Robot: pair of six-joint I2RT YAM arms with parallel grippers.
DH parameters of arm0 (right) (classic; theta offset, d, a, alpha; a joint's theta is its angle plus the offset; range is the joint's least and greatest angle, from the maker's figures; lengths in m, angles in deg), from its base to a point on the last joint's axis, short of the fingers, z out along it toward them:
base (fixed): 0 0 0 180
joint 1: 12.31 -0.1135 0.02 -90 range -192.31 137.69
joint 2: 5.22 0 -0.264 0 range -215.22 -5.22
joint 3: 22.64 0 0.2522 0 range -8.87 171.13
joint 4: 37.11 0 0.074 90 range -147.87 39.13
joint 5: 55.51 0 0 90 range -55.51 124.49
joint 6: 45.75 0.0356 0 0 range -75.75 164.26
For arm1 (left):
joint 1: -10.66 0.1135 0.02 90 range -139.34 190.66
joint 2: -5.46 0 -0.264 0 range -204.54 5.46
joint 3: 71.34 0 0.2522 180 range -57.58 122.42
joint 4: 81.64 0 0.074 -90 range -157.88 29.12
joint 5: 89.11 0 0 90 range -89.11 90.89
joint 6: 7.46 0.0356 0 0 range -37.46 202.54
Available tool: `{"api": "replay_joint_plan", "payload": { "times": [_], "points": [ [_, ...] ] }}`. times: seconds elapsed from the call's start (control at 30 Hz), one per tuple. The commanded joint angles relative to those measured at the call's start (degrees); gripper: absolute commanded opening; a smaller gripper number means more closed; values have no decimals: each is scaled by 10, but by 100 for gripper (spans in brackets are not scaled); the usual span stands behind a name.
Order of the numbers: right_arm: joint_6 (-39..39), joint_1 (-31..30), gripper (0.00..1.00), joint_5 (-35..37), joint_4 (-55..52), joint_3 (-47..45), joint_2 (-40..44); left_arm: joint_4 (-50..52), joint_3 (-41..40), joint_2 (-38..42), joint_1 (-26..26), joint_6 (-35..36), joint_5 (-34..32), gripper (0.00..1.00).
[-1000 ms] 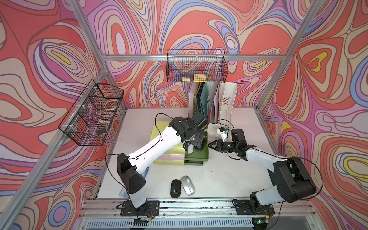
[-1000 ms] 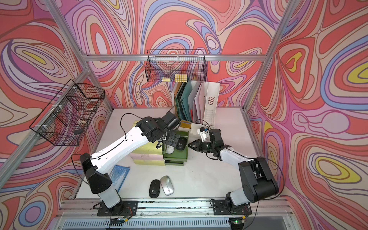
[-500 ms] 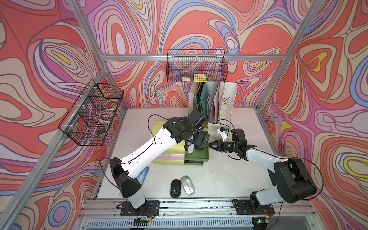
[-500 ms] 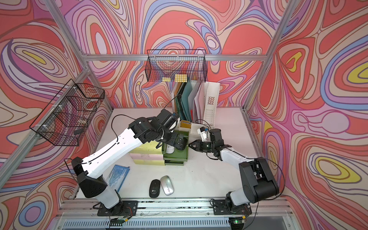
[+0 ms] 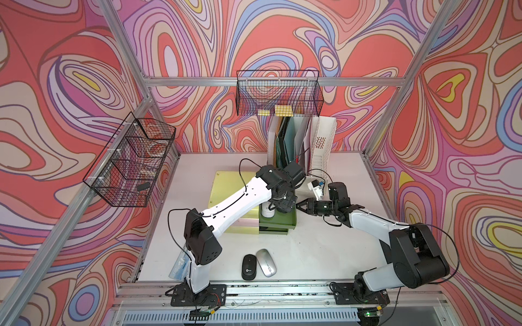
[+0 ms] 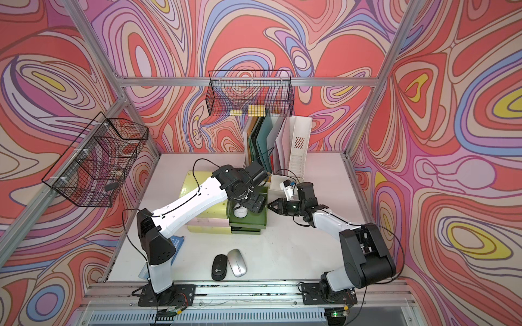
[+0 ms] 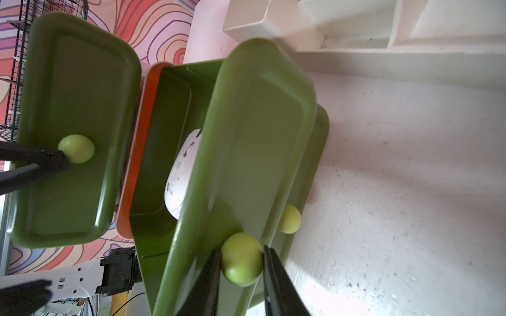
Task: Take the mice out of the drawer
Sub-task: Pick up the mouse from the drawer.
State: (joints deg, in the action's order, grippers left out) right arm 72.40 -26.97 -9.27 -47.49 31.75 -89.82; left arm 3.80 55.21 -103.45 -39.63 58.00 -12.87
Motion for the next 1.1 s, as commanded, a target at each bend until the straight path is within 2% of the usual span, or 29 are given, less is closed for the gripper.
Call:
{"api": "replay_joint_plan", "payload": {
  "times": [0.0, 0.2, 0.33, 0.43, 0.5, 0.67, 0.8, 1.07],
  "points": [
    [-10, 5, 29, 20, -17, 6, 8, 19, 4, 24, 6, -3, -6, 100],
    [-8, 5, 29, 20, -12, 3, 7, -83, -46, 28, 5, -5, 112, 100],
    [-7, 5, 30, 19, -8, 1, 4, -151, -82, 24, 5, -26, 157, 100],
    [-6, 5, 30, 17, -4, 1, 3, -162, -87, 12, 5, -36, 142, 98],
    [-5, 5, 30, 14, -3, 0, 2, -159, -79, -4, 7, -33, 139, 93],
    [-5, 5, 30, 14, -2, -1, 4, -147, -67, -39, 6, -24, 107, 67],
    [-7, 5, 30, 14, -2, -1, 3, -157, -84, -42, 9, -11, 64, 67],
    [-7, 5, 30, 13, 1, -1, 1, -247, -160, -10, 28, 16, 77, 63]
  ]
}}
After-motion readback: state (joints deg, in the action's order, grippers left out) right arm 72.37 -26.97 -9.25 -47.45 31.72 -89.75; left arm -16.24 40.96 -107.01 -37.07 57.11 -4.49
